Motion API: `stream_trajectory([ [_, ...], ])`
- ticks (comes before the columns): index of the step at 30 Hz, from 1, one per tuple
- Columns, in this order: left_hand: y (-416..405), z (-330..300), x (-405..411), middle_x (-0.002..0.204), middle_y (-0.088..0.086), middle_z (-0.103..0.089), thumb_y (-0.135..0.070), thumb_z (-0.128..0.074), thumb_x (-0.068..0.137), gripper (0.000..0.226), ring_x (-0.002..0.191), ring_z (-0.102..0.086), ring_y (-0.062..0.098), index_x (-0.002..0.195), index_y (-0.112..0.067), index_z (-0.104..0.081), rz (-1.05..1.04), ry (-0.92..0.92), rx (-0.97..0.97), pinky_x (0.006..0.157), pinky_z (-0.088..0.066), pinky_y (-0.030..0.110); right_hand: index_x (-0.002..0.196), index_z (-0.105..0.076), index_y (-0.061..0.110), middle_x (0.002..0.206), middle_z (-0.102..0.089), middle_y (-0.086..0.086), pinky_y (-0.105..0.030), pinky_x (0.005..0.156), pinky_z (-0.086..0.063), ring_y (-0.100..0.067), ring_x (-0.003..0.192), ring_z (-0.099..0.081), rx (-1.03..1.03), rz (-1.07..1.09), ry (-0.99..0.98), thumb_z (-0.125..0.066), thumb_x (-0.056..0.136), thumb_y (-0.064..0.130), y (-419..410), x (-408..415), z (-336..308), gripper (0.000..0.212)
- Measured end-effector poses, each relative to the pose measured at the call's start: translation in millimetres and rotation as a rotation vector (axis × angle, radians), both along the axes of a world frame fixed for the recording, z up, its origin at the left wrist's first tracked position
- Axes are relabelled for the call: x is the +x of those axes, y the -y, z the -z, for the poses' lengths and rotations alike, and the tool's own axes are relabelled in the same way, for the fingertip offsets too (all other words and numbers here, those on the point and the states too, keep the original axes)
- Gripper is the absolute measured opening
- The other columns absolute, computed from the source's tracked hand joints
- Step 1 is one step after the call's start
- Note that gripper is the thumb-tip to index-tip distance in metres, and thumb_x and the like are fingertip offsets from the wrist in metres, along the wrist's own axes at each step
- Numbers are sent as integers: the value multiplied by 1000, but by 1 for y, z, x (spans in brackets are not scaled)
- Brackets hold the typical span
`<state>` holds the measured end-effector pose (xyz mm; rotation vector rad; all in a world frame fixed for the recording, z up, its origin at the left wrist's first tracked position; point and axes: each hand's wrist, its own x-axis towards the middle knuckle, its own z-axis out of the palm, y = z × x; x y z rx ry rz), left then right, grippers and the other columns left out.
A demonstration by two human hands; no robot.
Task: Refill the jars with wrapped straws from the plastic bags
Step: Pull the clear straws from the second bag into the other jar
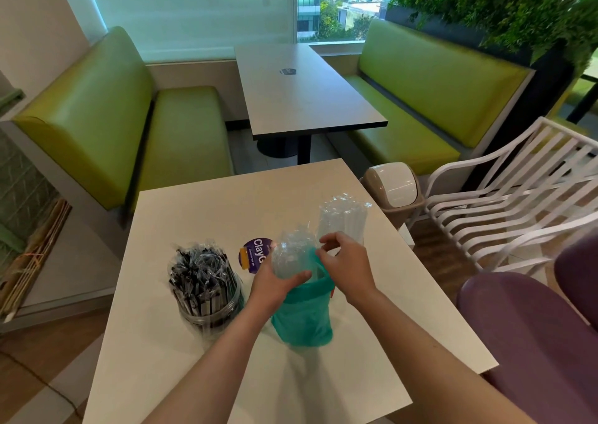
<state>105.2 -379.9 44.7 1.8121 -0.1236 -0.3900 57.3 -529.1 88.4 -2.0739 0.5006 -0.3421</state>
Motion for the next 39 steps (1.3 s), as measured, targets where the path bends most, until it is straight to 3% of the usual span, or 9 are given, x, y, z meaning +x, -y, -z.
stream_trajectory([
  [3, -1, -2, -2, 108, -15, -61, -23, -87, 70, 65, 101, -59, 6, 118, -37, -46, 57, -7, -12, 77, -50, 21, 130, -55, 25, 116, -62, 8, -28, 90, -53, -12, 100, -61, 44, -71, -75, -68, 88, 17, 0, 1, 2, 44],
  [7, -1, 1, -1, 117, -5, -63, -27, -89, 68, 70, 111, -60, 16, 124, -34, -49, 72, -35, -2, 93, -53, 37, 141, -44, 28, 123, -55, 8, -29, 90, -51, -15, 103, -59, 147, -189, -148, -68, 86, 10, 1, 1, 2, 63],
  [13, -2, 0, -3, 118, -4, -63, -26, -89, 67, 72, 110, -60, 18, 127, -28, -50, 69, -45, -1, 95, -53, 38, 121, -60, 27, 125, -54, 0, -32, 93, -50, -19, 107, -55, 194, -209, -161, -65, 91, 20, 4, -3, 6, 31],
  [17, 0, -1, -4, 116, -6, -62, -28, -88, 68, 70, 109, -58, 16, 126, -29, -49, 55, -35, 15, 92, -52, 34, 109, -59, 28, 116, -59, 5, -37, 93, -53, -20, 109, -57, 243, -157, -145, -60, 95, 25, 7, -4, 9, 14],
  [21, 2, -1, -3, 113, -7, -62, -30, -88, 68, 67, 108, -59, 16, 121, -33, -48, 8, -19, 7, 89, -52, 31, 115, -56, 24, 116, -59, 5, -24, 83, -53, -18, 108, -57, 257, -125, -97, -54, 98, 31, 9, -8, 5, 18],
  [25, 5, -1, -4, 118, -5, -61, -34, -88, 67, 72, 109, -58, 17, 126, -32, -48, -3, 0, 10, 91, -52, 33, 116, -52, 21, 113, -58, 5, -24, 88, -50, -16, 110, -56, 248, -89, -33, -48, 100, 30, 14, -7, -9, 19],
  [30, 12, -5, -3, 120, -5, -59, -35, -87, 69, 78, 113, -55, 18, 135, -26, -46, -10, 36, 35, 86, -47, 28, 120, -50, 17, 113, -57, 6, -14, 77, -42, -9, 103, -53, 120, -101, 28, -41, 102, 34, 24, -4, -40, 26],
  [34, 14, -5, -4, 127, -2, -57, -37, -85, 70, 81, 115, -53, 18, 139, -24, -44, -22, 49, 60, 93, -47, 30, 123, -49, 13, 101, -56, 13, -22, 86, -42, -3, 96, -53, 95, -38, 167, -38, 103, 35, 37, 0, -71, 32],
  [39, 15, -6, -6, 128, -2, -55, -35, -84, 72, 84, 116, -51, 18, 143, -21, -41, -31, 57, 72, 90, -42, 26, 123, -48, 15, 94, -58, 13, -28, 86, -46, 2, 90, -57, 61, 84, 355, -40, 102, 34, 51, 3, -104, 29],
])
